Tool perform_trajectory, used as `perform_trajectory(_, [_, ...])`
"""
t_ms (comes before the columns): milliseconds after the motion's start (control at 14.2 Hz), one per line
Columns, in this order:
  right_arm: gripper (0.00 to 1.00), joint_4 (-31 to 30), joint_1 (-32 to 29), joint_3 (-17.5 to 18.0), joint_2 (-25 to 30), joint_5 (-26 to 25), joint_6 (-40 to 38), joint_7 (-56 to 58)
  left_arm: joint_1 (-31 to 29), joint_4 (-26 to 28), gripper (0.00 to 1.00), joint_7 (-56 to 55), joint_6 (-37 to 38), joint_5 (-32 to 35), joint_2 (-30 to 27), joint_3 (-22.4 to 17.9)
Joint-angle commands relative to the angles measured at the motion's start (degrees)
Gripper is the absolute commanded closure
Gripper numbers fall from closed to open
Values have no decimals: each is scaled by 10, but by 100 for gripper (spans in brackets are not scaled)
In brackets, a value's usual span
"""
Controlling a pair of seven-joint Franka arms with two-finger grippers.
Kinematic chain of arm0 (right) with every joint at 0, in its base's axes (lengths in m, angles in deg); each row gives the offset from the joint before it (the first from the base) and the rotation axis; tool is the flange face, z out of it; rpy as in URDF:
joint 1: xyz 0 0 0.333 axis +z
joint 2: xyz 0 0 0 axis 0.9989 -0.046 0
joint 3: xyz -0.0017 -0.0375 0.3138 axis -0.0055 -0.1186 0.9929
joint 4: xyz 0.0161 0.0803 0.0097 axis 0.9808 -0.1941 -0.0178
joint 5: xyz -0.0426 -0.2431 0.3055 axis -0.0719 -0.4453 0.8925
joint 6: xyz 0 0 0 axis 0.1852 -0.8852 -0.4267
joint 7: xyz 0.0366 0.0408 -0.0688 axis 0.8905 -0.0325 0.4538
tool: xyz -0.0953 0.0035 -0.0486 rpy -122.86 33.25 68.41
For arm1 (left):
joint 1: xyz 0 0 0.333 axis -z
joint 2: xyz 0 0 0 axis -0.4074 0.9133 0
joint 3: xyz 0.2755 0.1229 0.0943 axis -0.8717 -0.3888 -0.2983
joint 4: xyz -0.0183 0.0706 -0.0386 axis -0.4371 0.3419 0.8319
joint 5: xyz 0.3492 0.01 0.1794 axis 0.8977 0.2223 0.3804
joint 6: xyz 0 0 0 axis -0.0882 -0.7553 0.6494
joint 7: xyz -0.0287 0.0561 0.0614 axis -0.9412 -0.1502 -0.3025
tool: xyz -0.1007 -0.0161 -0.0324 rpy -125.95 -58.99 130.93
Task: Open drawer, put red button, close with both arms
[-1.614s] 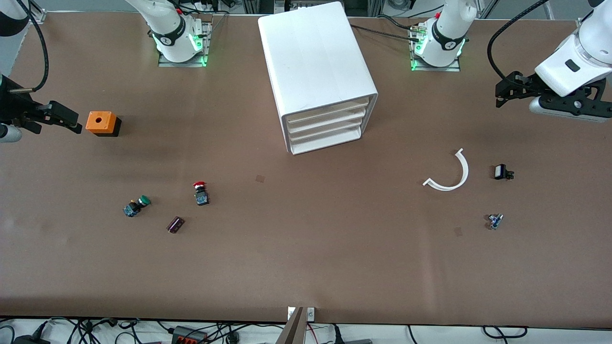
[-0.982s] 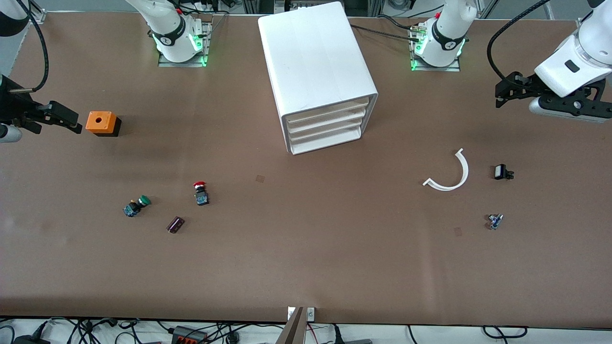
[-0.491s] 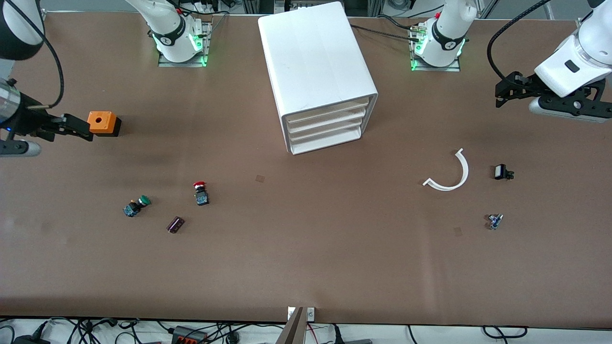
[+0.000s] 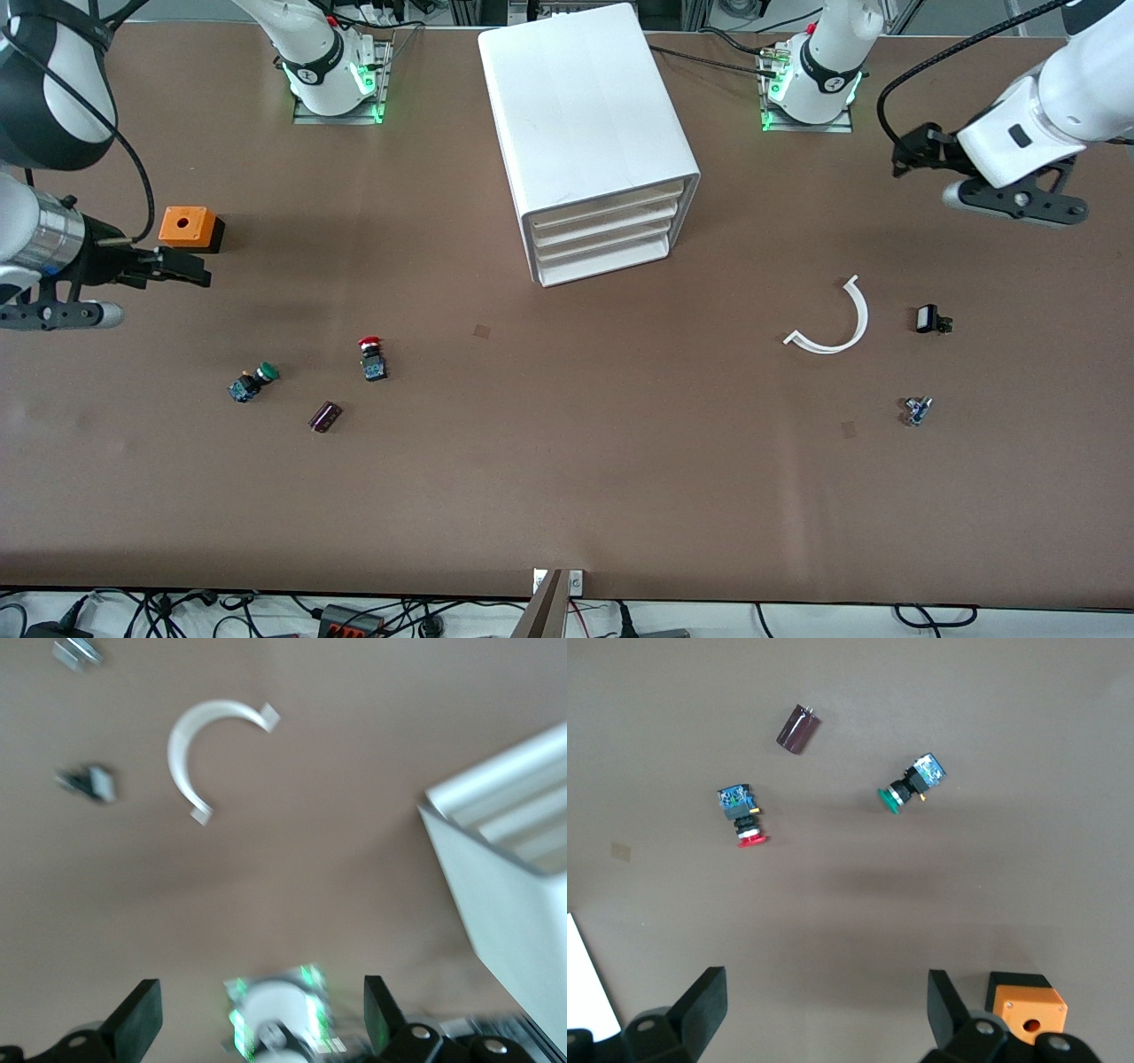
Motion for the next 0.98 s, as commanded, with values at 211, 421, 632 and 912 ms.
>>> perform_trajectory(211, [0, 30, 34, 2, -52, 0, -5, 1, 17, -7, 0, 13, 93, -98, 87, -3])
perform_trajectory(421, [0, 36, 54, 2, -96, 3, 17, 3, 12, -5, 0, 40, 38, -194, 173, -3])
perform_trajectory(632, [0, 40, 91, 2, -136, 0, 52, -4, 23, -2, 0, 100, -78, -239, 235, -3])
perform_trajectory(912, [0, 40, 98, 2, -188, 5, 99, -5, 28, 74, 0, 173, -246, -344, 283, 26])
